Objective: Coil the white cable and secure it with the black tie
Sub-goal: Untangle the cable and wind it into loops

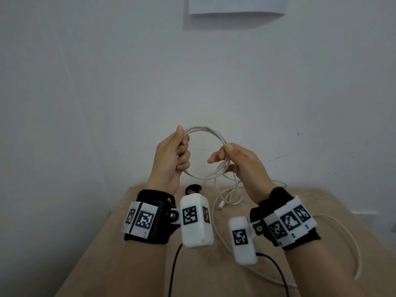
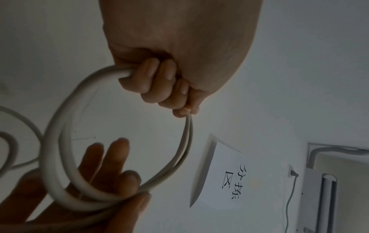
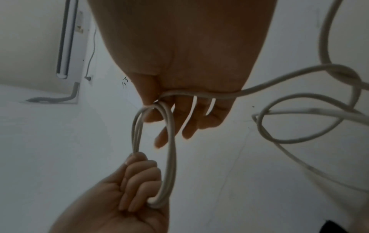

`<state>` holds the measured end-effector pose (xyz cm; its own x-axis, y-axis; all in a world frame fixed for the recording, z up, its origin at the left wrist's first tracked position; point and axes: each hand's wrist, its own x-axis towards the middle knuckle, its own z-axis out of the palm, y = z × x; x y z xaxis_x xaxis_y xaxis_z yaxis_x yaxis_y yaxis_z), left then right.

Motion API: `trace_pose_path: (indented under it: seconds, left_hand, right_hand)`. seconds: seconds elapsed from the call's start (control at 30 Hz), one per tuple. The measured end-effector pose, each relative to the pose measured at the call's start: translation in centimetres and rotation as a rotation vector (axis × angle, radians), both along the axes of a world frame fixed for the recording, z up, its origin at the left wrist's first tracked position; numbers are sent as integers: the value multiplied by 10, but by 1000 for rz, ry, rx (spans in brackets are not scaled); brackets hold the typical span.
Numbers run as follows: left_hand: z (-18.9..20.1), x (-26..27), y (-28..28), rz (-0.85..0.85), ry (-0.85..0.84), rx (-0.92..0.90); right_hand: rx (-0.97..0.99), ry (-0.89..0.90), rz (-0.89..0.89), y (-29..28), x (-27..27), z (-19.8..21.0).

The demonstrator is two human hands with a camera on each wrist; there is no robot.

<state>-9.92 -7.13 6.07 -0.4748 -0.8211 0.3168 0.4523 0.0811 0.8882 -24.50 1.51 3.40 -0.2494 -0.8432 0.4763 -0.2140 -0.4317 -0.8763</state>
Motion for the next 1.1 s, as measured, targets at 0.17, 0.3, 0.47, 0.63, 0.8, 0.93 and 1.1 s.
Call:
trace_pose_path:
  seconds: [0.17,0.3,0.47,0.63,0.8,0.93,1.1]
  left_hand:
    - [-4,0,-3,-64,-28,37]
    - [-5,-1,-2,-90,-42,32]
    - [-5,-2,0,-154,-37,42]
    - [-7,0,-1,-197,-48,35]
    - [-13,-1,-4,-235,-72,31]
    - [-18,5,-10,-275,-178,-20]
    - [-18,9,-10,-316,-303,-42]
  right_hand:
    - [-26,-150,36,-5,-6,-4]
    - [-69,-254,71,-4,-7,-4]
    - [-105,-416,144,-2,-7,1]
    - [-111,-524,218,-1,-8,2]
    - [-90,-488,164,-2,-9,0]
    - [-13,-399,114,1,-14,0]
    - [105,-272,131,5,-19,-2]
